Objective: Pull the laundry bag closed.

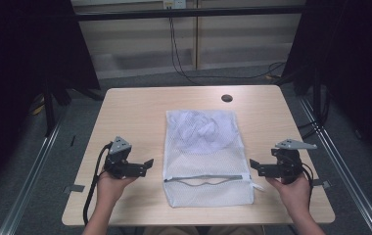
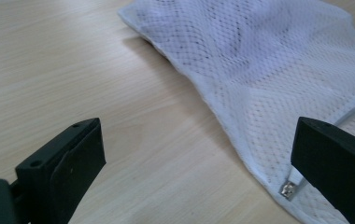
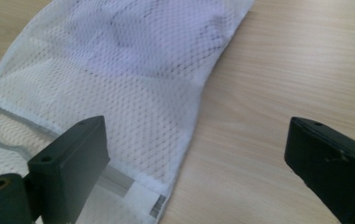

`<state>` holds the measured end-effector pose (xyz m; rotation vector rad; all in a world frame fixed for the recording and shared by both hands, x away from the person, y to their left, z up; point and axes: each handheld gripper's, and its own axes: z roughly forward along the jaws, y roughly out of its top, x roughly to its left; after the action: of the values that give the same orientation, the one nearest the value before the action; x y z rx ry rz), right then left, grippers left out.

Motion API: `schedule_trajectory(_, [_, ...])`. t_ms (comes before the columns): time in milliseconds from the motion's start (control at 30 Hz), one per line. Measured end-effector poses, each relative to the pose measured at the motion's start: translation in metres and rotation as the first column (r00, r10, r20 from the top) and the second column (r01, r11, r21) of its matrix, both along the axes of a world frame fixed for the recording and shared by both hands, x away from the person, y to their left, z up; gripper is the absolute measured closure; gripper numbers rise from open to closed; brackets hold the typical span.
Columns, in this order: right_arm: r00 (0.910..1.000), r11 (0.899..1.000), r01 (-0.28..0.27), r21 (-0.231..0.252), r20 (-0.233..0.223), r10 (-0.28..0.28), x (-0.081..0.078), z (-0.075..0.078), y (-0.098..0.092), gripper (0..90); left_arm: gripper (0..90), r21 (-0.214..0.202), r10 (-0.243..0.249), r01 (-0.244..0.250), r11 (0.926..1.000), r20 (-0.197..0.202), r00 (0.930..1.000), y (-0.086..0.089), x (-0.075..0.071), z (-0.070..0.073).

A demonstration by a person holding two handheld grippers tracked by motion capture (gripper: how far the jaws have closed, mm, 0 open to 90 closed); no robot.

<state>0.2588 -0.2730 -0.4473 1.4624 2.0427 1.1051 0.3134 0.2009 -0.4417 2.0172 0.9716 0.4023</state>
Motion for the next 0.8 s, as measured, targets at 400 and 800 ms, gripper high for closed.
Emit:
schedule_trajectory(400, [0.9974, 0.997, -0.071, 0.005, -0.013, 0.071, 0.003, 0.006, 0.032, 8.8, 3.2, -0.033, -0.024, 0.023, 0.9992, -0.042, 0.9988, 0.000, 0.001, -0.001])
schedule_trajectory(800, [0.9852, 0.988, -0.155, 0.017, -0.072, 0.156, 0.009, 0.007, 0.059, 10.0, 2.6, -0.058, -0.024, 0.021, 0.9981, -0.054, 0.9982, 0.005, 0.000, -0.002])
